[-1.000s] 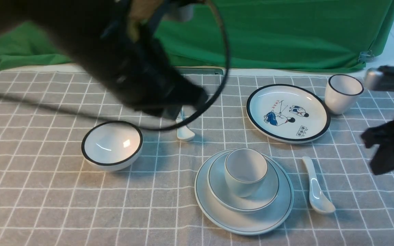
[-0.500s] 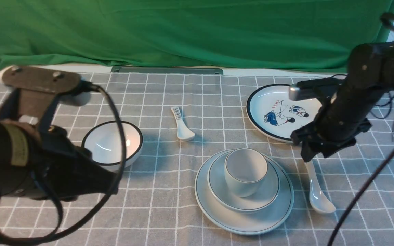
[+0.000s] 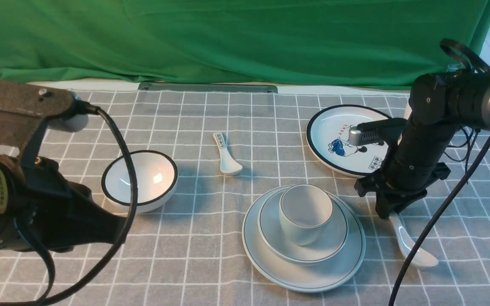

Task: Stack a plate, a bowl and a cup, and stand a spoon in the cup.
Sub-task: Use the right arm to grab a blue soup spoon, then use the right arm to put the blue soup spoon into the blue teacup in the middle

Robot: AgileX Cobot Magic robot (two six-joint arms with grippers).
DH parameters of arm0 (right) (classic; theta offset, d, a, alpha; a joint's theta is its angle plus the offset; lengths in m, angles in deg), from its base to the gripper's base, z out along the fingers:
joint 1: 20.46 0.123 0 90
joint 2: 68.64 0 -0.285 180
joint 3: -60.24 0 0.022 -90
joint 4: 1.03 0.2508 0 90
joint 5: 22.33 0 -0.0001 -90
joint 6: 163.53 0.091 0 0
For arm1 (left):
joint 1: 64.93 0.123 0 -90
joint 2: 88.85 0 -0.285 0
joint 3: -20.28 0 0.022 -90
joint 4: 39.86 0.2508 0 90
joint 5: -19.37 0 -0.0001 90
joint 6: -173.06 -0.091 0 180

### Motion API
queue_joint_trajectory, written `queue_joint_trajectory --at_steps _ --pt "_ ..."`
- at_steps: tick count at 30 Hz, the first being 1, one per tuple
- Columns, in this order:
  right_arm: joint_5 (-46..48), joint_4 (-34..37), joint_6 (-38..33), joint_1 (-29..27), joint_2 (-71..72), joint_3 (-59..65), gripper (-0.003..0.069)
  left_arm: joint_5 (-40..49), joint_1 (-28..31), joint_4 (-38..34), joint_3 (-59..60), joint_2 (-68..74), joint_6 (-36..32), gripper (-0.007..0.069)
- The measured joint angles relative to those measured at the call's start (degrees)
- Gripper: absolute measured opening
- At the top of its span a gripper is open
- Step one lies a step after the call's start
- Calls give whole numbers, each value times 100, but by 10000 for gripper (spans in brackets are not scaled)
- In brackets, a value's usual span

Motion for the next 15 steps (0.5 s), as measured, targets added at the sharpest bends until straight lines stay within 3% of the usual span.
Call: queue_joint_trajectory --at_steps 3,6,9,10,13,15 --pt "141 61 -96 0 539 116 188 0 0 6 0 0 20 10" --pt "-356 417 -350 17 1331 422 188 -33 0 7 0 0 20 10" --pt "-2190 944 -612 390 2791 1274 188 -265 0 12 0 0 20 10" --pt "-2189 944 -625 425 2860 1331 188 -281 0 12 0 0 20 10" --pt "-4674 1097 -646 1217 3701 2393 188 -579 0 12 0 0 20 10" --pt "-5543 1098 -646 1562 3780 2774 188 -661 0 12 0 0 20 10"
